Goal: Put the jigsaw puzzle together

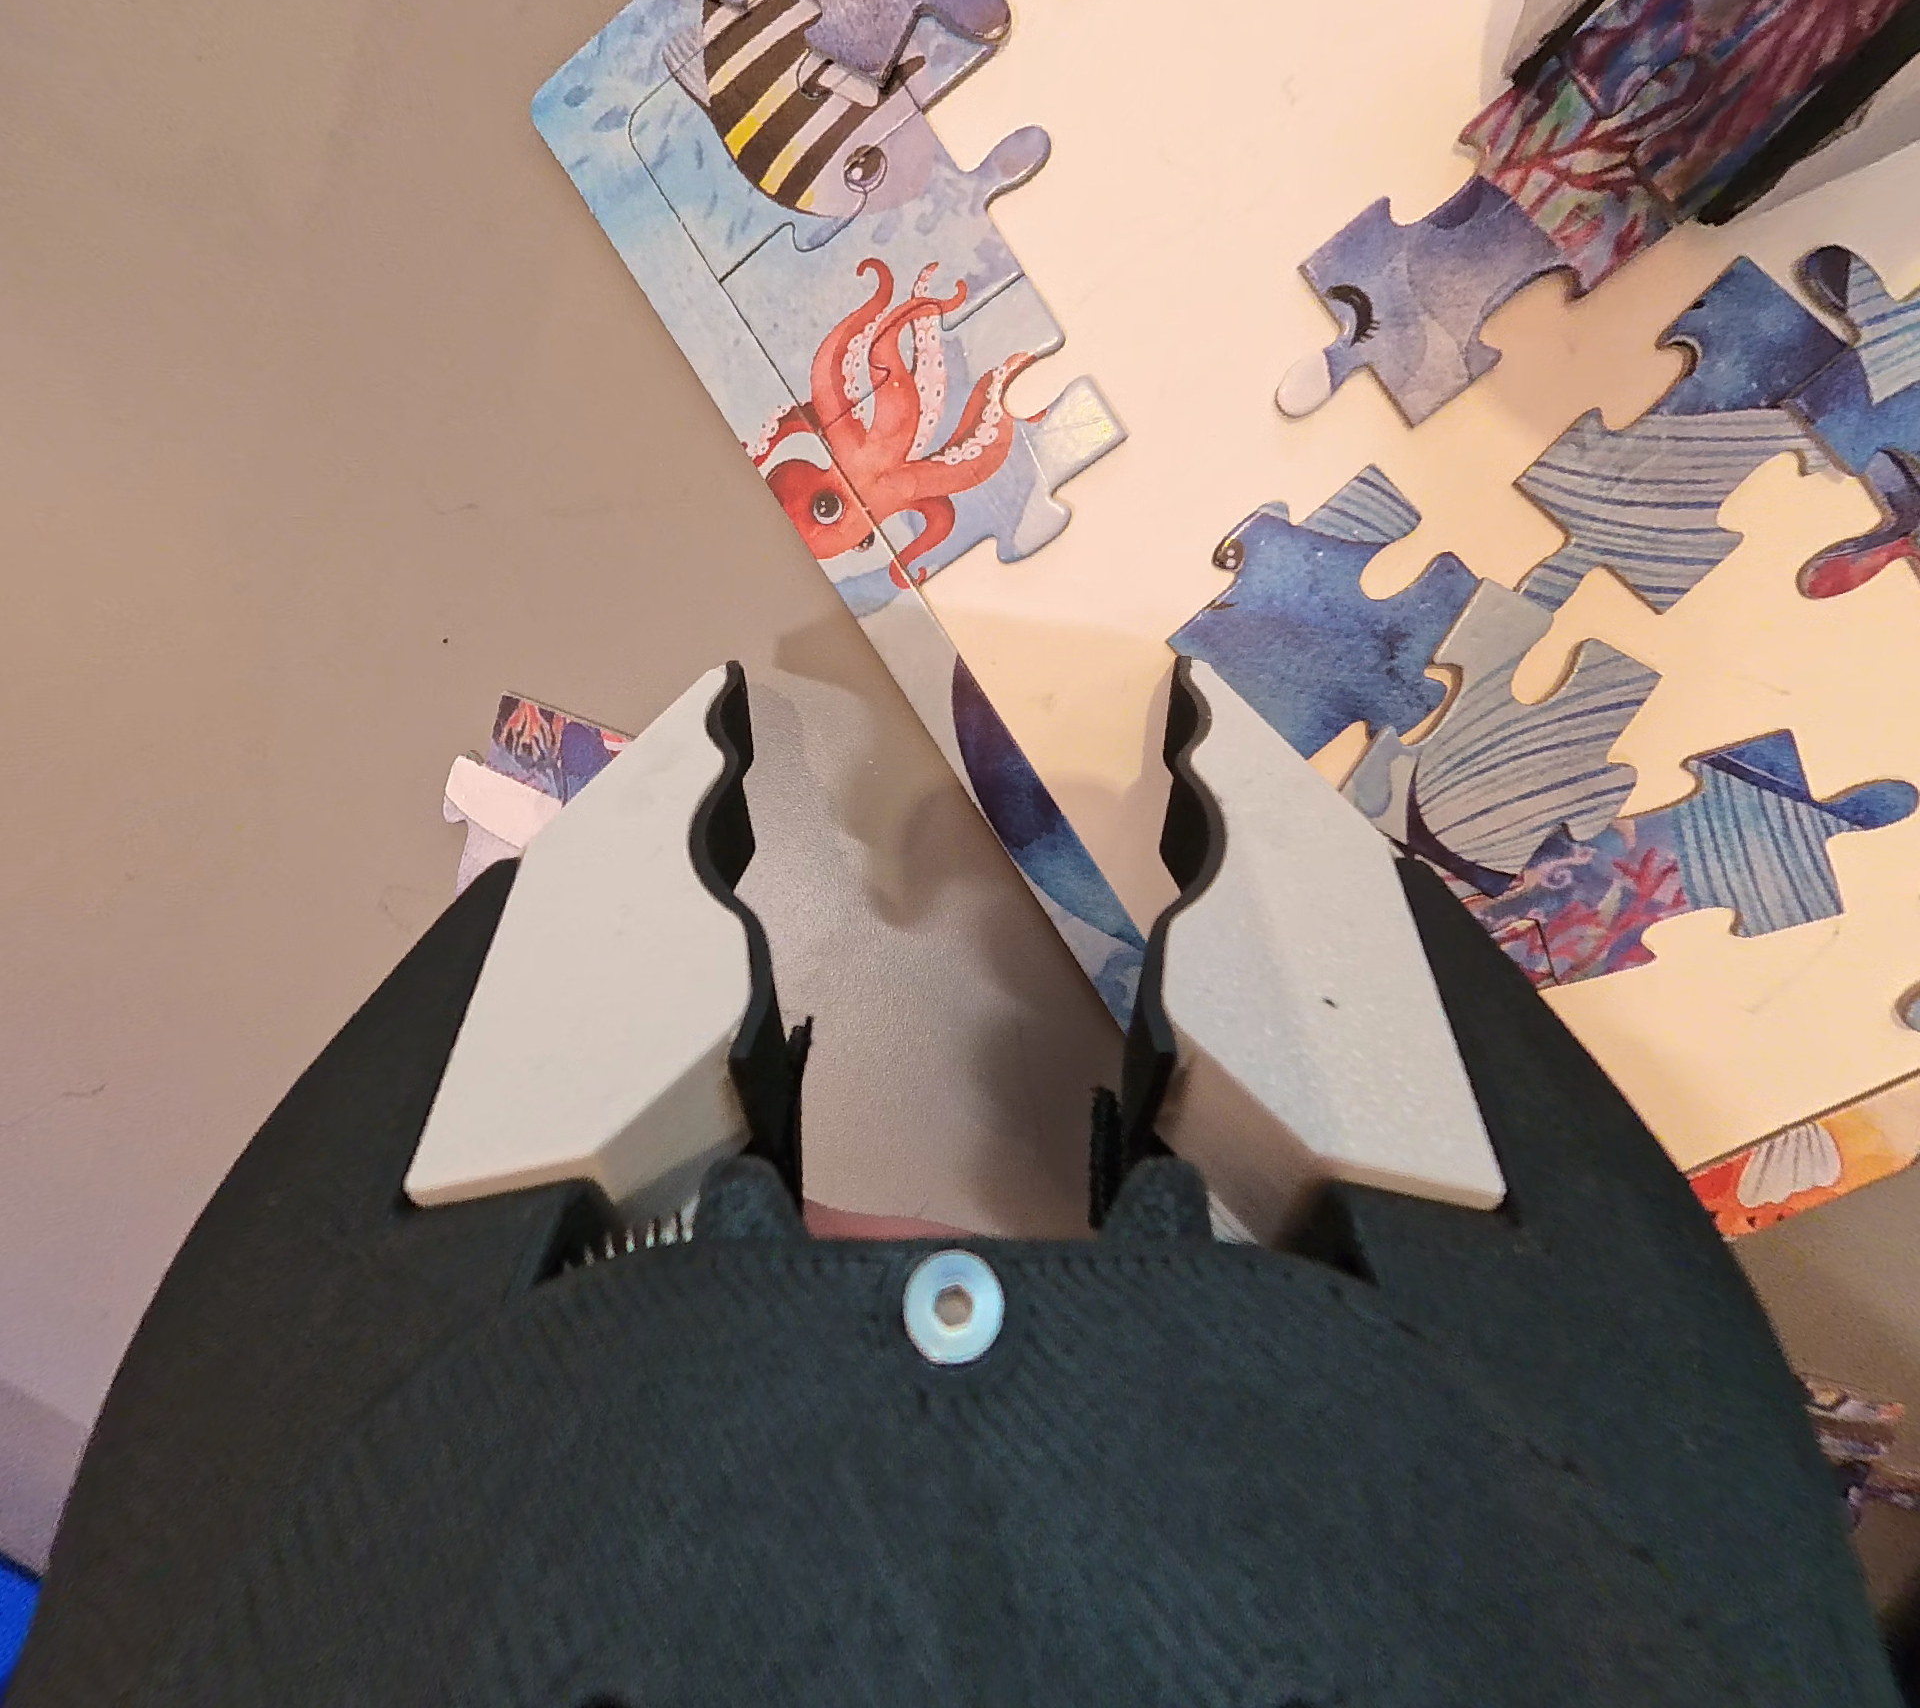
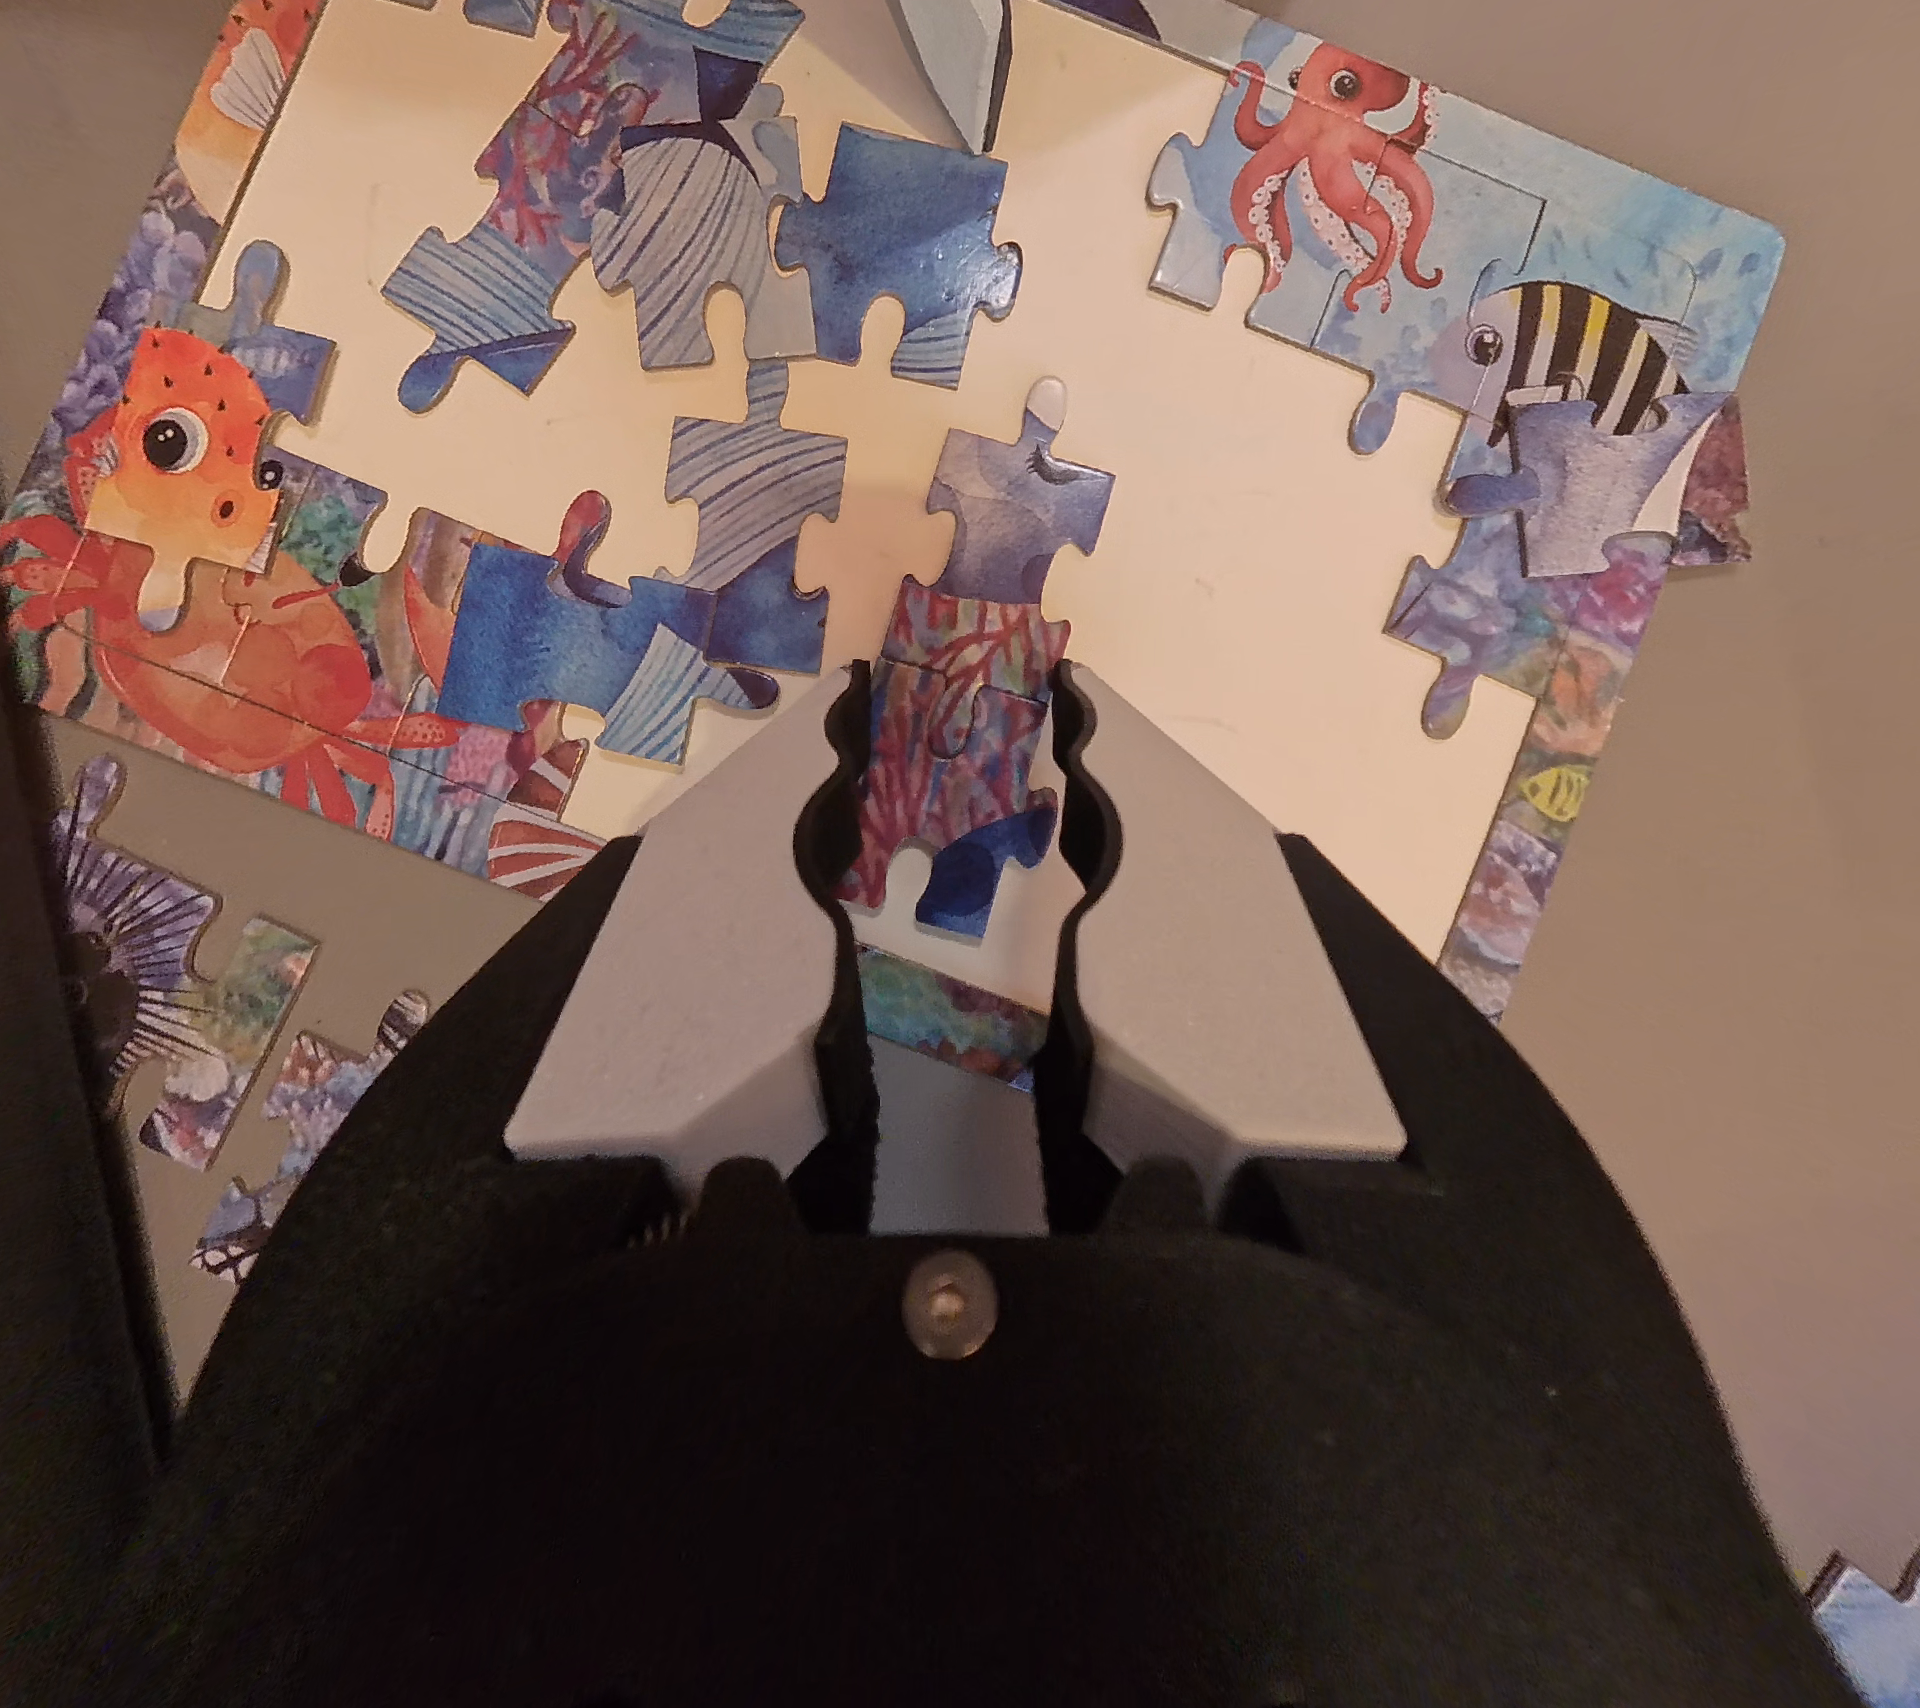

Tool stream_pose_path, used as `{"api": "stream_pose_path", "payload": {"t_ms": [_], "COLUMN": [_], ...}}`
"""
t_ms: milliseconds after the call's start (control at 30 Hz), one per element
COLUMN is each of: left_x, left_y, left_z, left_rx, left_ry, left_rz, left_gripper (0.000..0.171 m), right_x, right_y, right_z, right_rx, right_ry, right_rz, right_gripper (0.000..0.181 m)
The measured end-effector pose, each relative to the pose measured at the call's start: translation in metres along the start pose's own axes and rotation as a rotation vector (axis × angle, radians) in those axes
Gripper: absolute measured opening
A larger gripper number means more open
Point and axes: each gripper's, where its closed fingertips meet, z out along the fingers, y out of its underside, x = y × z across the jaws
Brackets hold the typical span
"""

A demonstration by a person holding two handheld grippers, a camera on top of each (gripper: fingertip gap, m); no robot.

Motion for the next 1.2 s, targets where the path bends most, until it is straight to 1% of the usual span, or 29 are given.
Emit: {"api": "stream_pose_path", "payload": {"t_ms": [100, 233, 367, 500, 600, 700, 767, 833, 900, 967, 1100, 1200], "left_x": [-0.001, 0.000, -0.005, -0.014, -0.013, -0.008, -0.007, -0.001, -0.001, 0.000, -0.010, -0.010], "left_y": [-0.001, -0.007, -0.015, -0.037, -0.059, -0.076, -0.088, -0.095, -0.098, -0.101, -0.103, -0.103], "left_z": [0.000, 0.000, -0.002, -0.004, 0.003, 0.018, 0.026, 0.032, 0.037, 0.041, 0.046, 0.050], "left_rx": [0.002, 0.017, 0.044, 0.133, 0.196, 0.205, 0.222, 0.233, 0.235, 0.236, 0.235, 0.230], "left_ry": [-0.012, -0.017, -0.051, -0.104, -0.125, -0.117, -0.109, -0.078, -0.076, -0.067, -0.092, -0.071], "left_rz": [0.006, 0.013, 0.006, -0.024, -0.014, 0.020, 0.023, 0.020, 0.018, 0.010, -0.018, -0.033], "left_gripper": [0.079, 0.076, 0.073, 0.066, 0.059, 0.051, 0.043, 0.038, 0.035, 0.037, 0.033, 0.031], "right_x": [-0.003, 0.001, 0.009, 0.020, 0.027, 0.029, 0.030, 0.031, 0.031, 0.031, 0.029, 0.029], "right_y": [0.001, -0.002, -0.004, -0.005, -0.006, -0.007, -0.007, -0.007, -0.009, -0.009, -0.010, -0.010], "right_z": [0.002, -0.002, -0.008, -0.012, -0.016, -0.018, -0.019, -0.020, -0.022, -0.022, -0.021, -0.021], "right_rx": [-0.005, 0.016, 0.043, 0.063, 0.082, 0.095, 0.095, 0.097, 0.106, 0.110, 0.106, 0.107], "right_ry": [-0.012, -0.006, 0.023, 0.067, 0.090, 0.099, 0.105, 0.114, 0.113, 0.112, 0.109, 0.108], "right_rz": [-0.002, 0.018, 0.041, 0.079, 0.098, 0.108, 0.106, 0.106, 0.112, 0.113, 0.104, 0.107], "right_gripper": [0.033, 0.042, 0.041, 0.040, 0.039, 0.038, 0.038, 0.038, 0.038, 0.038, 0.038, 0.038]}}
